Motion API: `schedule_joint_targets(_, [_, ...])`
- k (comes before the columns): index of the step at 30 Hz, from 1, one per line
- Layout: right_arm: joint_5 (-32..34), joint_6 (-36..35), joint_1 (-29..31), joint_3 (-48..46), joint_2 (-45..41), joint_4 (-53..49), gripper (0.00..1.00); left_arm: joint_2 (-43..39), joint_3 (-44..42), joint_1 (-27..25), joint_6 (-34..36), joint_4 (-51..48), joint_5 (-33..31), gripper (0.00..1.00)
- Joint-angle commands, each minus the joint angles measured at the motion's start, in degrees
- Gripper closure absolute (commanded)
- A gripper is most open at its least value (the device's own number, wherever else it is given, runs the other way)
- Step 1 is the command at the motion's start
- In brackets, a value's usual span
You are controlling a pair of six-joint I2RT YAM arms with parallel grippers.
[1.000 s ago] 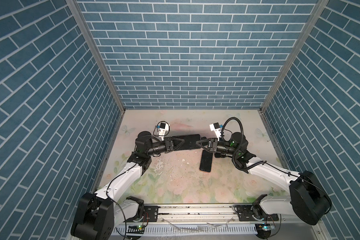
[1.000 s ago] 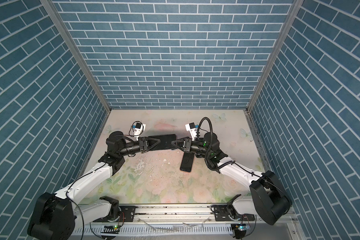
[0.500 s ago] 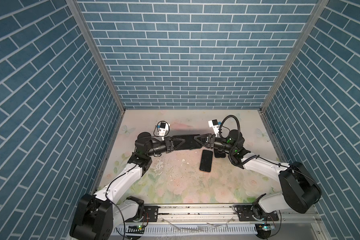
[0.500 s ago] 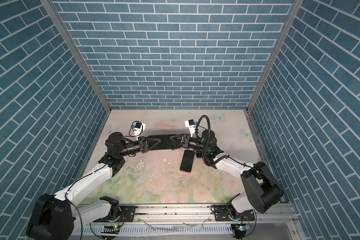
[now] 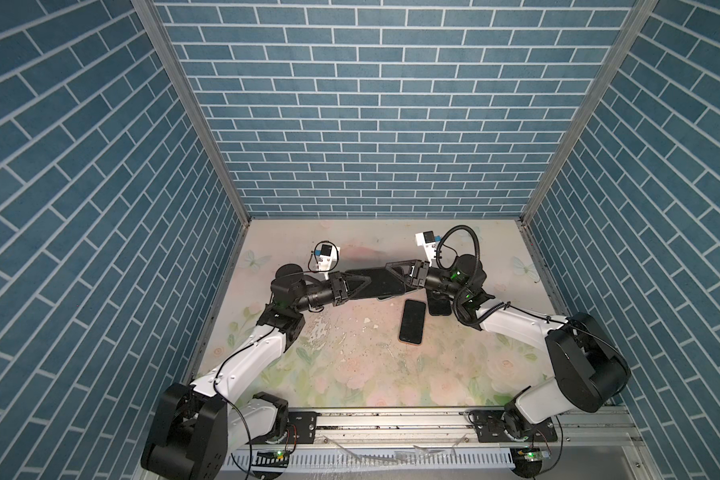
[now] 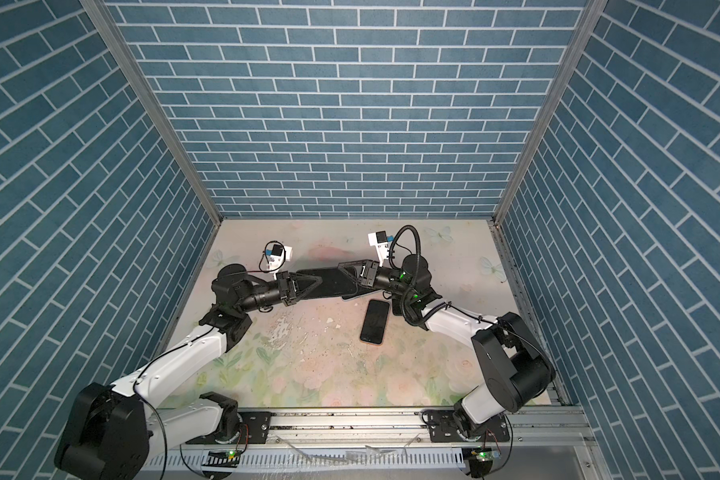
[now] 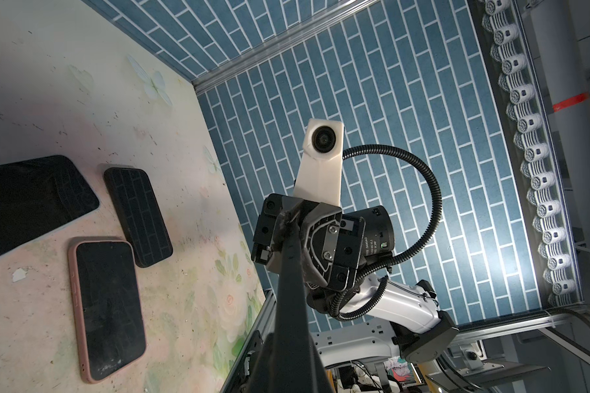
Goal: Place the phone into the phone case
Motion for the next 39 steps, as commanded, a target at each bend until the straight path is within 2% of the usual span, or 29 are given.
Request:
schedule_joint_targets(1, [3.50, -2.90, -0.22, -0.05, -0.39, 2.65, 0.96, 0.40, -0.55, -0.38, 1.85, 0.29, 1.14, 1.00])
schedule_joint_targets(3, [3.68, -3.99, -0.42, -0.06, -0.38, 2.13, 0.94, 0.26, -0.60, -0.43, 1.89, 0.16, 0.98, 1.00])
schedule_joint_targets(6, [4.43, -4.86, -1.10, -0.75, -1.34, 2.03, 0.72, -0.26, -0.83, -0.40, 1.80, -0.03, 0.15, 1.00])
schedule_joint_targets(9, [7.10, -6.50, -2.63, -2.68, -4.81, 0.08, 0.58, -1.32, -1.15, -0.37, 1.92, -1.76, -1.87, 1.00])
schedule_joint_targets(11, [9.72, -10.54, -3.48, -3.24, -9.25, -7.42, 0.55, -2.46, -1.25, -0.35, 2.93, -3.86, -3.62, 1.00])
schedule_joint_targets(14, [15.56, -20.60, -3.69, -1.84, -16.95, -27.07, 0.55, -4.37, -1.26, -0.38, 6.73, -9.22, -5.91, 1.00])
schedule_joint_targets(16, [18.79, -25.04, -3.80, -1.02, -20.97, -36.15, 0.55, -5.15, -1.44, -0.39, 7.85, -10.87, -6.68, 1.00])
schedule_joint_targets(19, [21.05, -29.61, -3.78, -0.08, -25.05, -45.60, 0.56, -5.57, -2.33, -0.38, 8.36, -11.96, -7.87, 1.00])
schedule_joint_targets(21, [21.06, -30.29, -3.73, -0.25, -26.21, -48.36, 0.57, -5.37, -2.91, -0.46, 7.47, -10.30, -7.39, 1.00])
schedule_joint_targets(24, [15.21, -28.88, -3.82, -0.59, -23.78, -46.61, 0.50, -4.97, -3.26, -0.48, 6.22, -5.99, -4.67, 1.00])
schedule_joint_targets(28, [3.17, -24.64, -3.79, -1.43, -18.35, -36.78, 0.44, -4.39, -0.80, -0.45, 8.05, -2.43, 4.12, 1.00])
schedule_joint_targets(32, [-3.52, -23.93, -3.74, -2.14, -17.28, -31.82, 0.39, -4.81, 2.82, -0.44, 14.19, -8.26, 10.39, 1.00])
schedule_joint_targets(36, [-8.48, -20.60, -3.78, -2.79, -17.19, -25.54, 0.39, -5.53, 4.75, -0.47, 22.48, -18.05, 11.44, 1.00])
schedule_joint_targets(39, [-10.85, -17.91, -3.79, -3.28, -17.04, -22.29, 0.42, -5.46, 4.73, -0.42, 23.60, -18.39, 11.34, 1.00])
